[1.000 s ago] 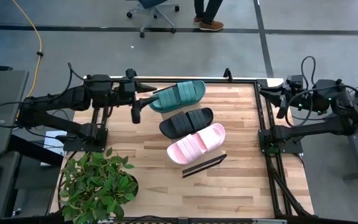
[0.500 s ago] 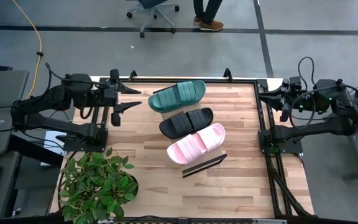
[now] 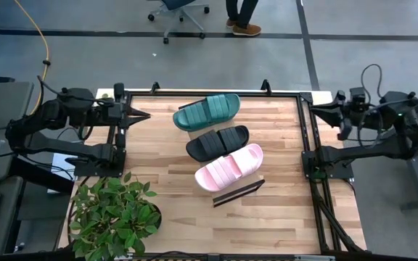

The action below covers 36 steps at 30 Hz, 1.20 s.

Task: Pick and place slides into the shelf
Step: Return to Home Position

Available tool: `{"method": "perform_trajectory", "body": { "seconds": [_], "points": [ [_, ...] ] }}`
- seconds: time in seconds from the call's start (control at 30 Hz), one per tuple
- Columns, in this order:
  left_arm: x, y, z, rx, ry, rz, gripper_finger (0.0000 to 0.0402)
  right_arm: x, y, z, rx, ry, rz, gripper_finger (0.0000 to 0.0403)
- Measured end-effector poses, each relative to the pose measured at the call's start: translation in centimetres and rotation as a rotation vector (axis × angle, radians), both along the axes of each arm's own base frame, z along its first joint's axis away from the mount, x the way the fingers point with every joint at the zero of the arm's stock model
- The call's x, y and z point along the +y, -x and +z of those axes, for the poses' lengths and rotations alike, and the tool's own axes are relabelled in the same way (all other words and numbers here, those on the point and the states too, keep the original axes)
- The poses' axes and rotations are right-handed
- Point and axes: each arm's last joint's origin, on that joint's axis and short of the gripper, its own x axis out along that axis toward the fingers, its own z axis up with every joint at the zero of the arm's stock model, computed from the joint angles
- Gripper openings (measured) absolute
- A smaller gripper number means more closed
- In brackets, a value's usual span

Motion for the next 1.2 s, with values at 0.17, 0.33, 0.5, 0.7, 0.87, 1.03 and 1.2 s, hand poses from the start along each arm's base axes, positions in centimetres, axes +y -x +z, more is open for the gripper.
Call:
{"method": "perform_trajectory", "body": {
  "seconds": [0.17, 0.33, 0.5, 0.7, 0.87, 1.03, 1.2],
  "points": [
    [-0.3, 1.4, 0.3, -0.037, -0.018, 0.0, 0.0011, 0.0, 1.6, -0.1, -0.045, -0.002, -0.006, 0.0004],
    [-0.4, 2.3, -0.2, -0.029, -0.027, 0.026, 0.0004, 0.0, 2.3, -0.6, -0.011, -0.002, -0.016, 0.0001],
    [-0.3, 2.2, -2.7, -0.037, 0.003, 0.033, 0.0002, 0.0, 2.4, -0.7, -0.009, 0.005, -0.011, 0.0],
    [-0.2, 1.6, -6.8, -0.14, 0.039, 0.042, 0.0001, 0.0, 2.5, -0.7, -0.005, 0.039, -0.024, 0.0],
    [-0.2, 1.4, -9.9, -0.249, 0.064, 0.045, 0.0, 0.0, 1.9, -2.2, -0.054, 0.034, -0.026, 0.0],
    [-0.2, 1.6, -11.8, -0.3, 0.082, 0.065, 0.0, 0.0, 1.3, -5.2, -0.178, -0.031, -0.012, 0.0],
    [0.0, 1.4, -13.1, -0.3, 0.076, 0.105, 0.0, 0.0, 0.9, -7.6, -0.332, -0.079, 0.005, 0.0]
  ]
}}
